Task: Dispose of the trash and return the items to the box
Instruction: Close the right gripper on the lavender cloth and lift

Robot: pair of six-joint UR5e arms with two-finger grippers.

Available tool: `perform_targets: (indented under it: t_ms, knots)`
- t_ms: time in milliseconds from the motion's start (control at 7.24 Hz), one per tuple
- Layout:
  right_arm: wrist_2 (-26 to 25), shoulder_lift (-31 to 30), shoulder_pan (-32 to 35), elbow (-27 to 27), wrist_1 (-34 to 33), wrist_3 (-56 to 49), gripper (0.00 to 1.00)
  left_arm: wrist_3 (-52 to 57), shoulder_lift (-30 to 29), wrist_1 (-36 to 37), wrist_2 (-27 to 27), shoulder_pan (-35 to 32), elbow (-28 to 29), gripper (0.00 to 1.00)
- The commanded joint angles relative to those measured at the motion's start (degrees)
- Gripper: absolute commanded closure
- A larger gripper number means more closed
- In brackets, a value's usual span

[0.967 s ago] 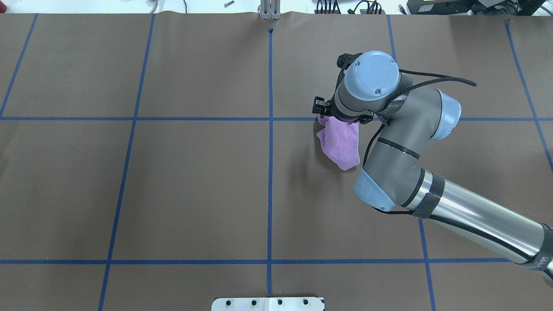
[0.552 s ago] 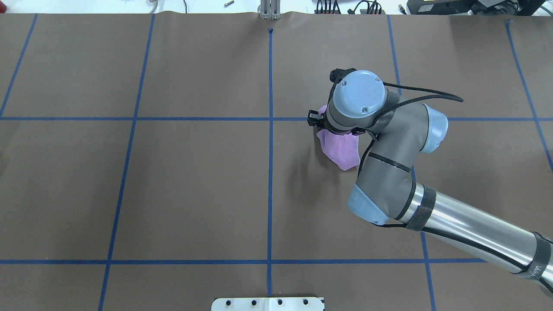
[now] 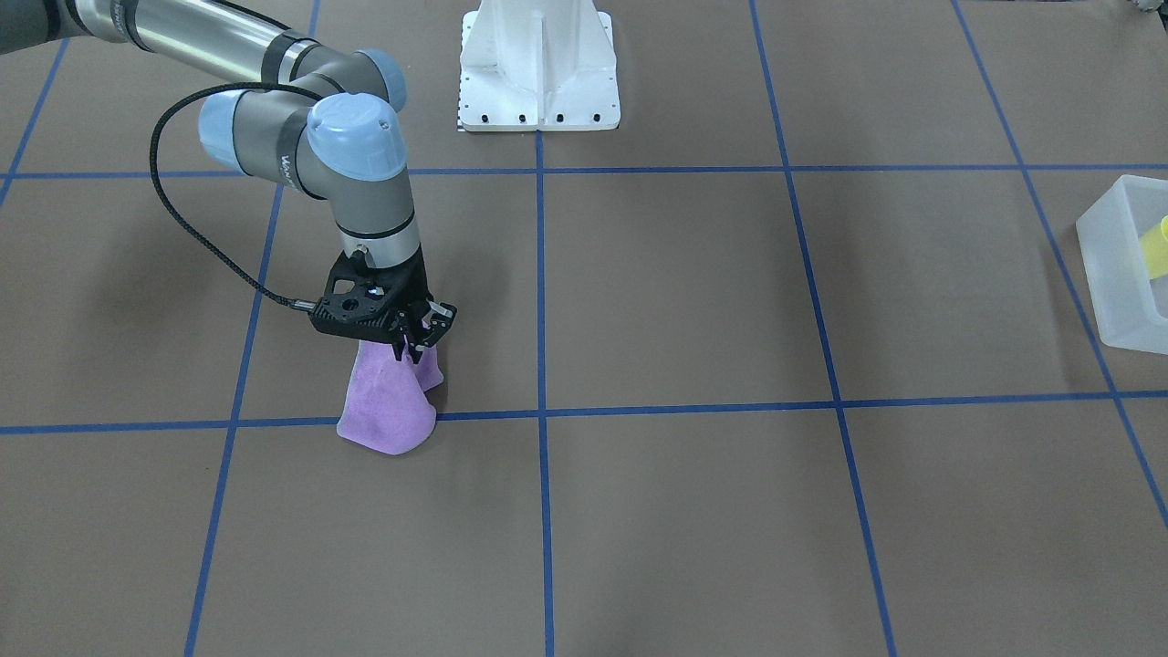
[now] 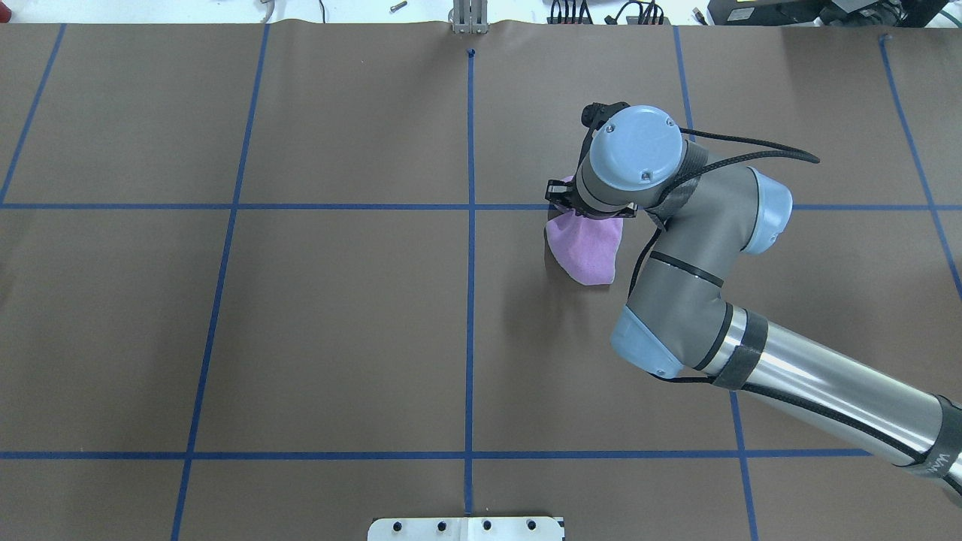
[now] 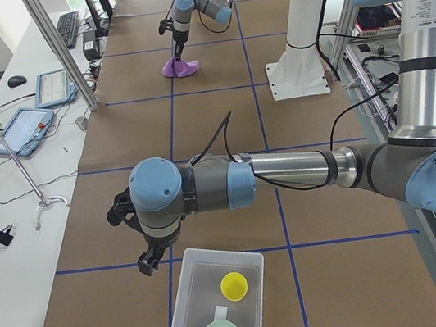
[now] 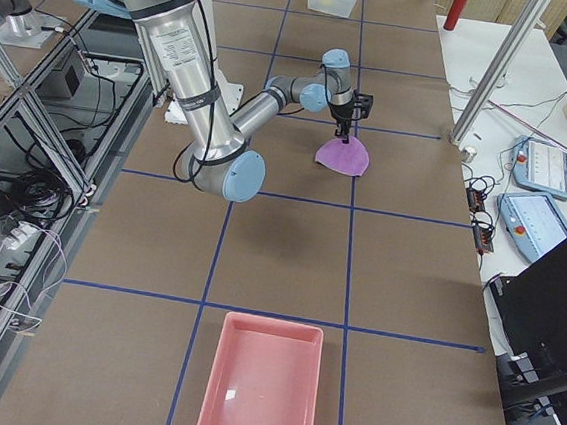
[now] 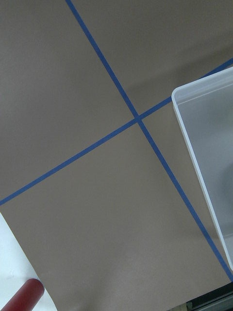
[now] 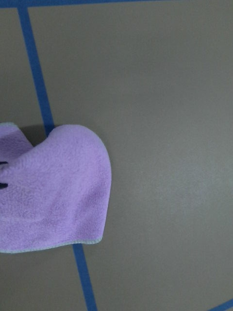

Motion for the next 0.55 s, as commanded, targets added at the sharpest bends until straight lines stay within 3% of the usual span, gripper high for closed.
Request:
perform_targets:
  t_ms: [0, 276, 414]
  knots:
    - [0.7, 0.0, 3.2, 2.6, -2.6, -3.3, 1.0, -0.1, 1.4, -1.2, -0.1, 0.0, -0.1, 0.02]
    - [4.6, -1.7, 8.2, 10.4, -11.1, -11.4, 1.0, -2.5, 1.5, -0.9, 0.0, 0.0, 0.0, 0.02]
    - [8.2, -5.5, 11.5, 14.0, -11.6, -15.4, 1.0, -5.9, 2.2, -0.9, 0.6, 0.4, 0.1, 0.02]
